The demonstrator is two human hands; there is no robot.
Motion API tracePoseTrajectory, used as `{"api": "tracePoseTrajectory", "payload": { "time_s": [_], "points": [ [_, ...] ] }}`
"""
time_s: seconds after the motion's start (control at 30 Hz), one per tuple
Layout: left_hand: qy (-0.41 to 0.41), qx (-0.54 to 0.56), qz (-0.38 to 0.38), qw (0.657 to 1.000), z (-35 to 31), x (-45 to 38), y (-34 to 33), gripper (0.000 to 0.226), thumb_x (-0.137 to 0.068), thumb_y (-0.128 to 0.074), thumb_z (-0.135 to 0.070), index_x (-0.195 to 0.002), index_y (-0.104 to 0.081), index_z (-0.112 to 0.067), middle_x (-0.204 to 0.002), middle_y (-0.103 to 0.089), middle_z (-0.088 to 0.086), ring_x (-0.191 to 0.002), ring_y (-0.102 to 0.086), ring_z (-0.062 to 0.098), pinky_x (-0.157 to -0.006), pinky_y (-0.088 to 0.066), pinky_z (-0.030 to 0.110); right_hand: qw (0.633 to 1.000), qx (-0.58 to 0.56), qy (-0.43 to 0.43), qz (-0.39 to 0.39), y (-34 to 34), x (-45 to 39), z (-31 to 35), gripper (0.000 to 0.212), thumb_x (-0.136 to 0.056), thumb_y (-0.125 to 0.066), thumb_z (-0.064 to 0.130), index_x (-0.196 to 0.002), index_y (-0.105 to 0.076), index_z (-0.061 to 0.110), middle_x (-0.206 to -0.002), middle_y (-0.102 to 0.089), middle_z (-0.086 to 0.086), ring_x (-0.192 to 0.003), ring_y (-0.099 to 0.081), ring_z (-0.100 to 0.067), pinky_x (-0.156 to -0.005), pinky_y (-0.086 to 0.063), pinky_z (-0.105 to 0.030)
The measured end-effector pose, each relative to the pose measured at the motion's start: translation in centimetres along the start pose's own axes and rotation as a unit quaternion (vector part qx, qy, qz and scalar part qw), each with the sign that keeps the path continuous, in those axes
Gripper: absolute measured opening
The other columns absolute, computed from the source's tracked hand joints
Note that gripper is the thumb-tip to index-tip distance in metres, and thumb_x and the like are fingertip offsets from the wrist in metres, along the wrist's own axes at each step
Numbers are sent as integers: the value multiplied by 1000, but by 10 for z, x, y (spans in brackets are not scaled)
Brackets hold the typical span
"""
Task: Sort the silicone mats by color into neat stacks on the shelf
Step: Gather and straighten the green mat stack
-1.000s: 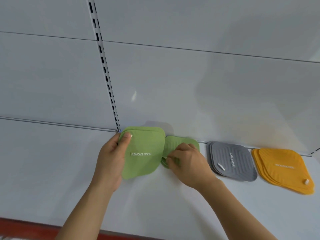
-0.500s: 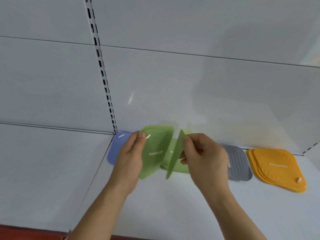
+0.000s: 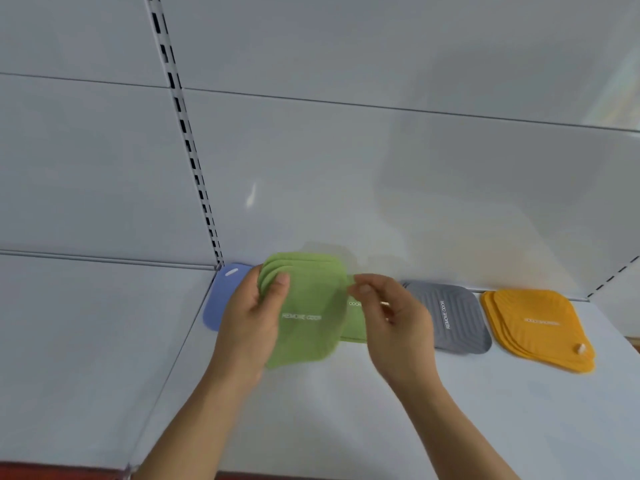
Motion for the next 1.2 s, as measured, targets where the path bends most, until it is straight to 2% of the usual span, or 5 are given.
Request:
{"api": "tracePoseTrajectory", "payload": {
  "time_s": [0.4, 0.6, 0.83, 1.0, 1.2],
  "points": [
    [38, 71, -104, 991, -5, -15, 62, 17, -103, -62, -32, -113, -74, -25, -116, -78, 3, -114, -72, 31, -98, -55, 65, 870, 433, 101, 214, -73, -14, -51, 48, -82, -47, 66, -98, -69, 27, -105, -59, 2, -99, -55, -27, -84, -49, -37],
    [43, 55, -83, 994, 2, -6, 55, 16, -104, -61, -30, -111, -74, -22, -114, -78, 4, -111, -72, 31, -96, -57, 62, 913, 360, 125, 146, -71, -21, -48, 38, -93, -41, 36, -70, -63, 16, -77, -61, -5, -72, -56, -35, -64, -47, -39],
    [90, 76, -108, 987, 13, -5, 53, 16, -105, -59, -31, -108, -73, -23, -106, -79, 1, -105, -74, 30, -86, -62, 55, 990, 60, -128, -31, 0, -30, -35, 24, -101, -42, 21, -82, -55, 15, -72, -61, 1, -70, -52, -22, -60, -40, -35],
    [170, 139, -63, 974, 26, -2, 20, 19, -108, -55, -25, -108, -73, -20, -99, -80, 5, -78, -77, 21, -60, -62, 36, 988, 36, 152, 18, -5, 1, 37, 18, -109, -38, 27, -118, -53, 23, -136, -63, 13, -116, -58, 6, -95, -44, -16],
    [220, 182, -22, 958, 31, -1, -2, 29, -109, -51, -28, -119, -73, -13, -118, -76, 18, -108, -74, 33, -90, -59, 45, 888, 225, 340, 214, -65, 61, 16, 23, -107, -41, 17, -105, -61, 7, -161, -42, -3, -155, -28, -26, -111, -41, -50]
  ]
}}
Point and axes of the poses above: each hand's wrist, its own x-axis away from the middle knuckle, its own y-axis out of the back of the hand, z = x × y, the point moved 7 cm from there along -x, towards the middle knuckle
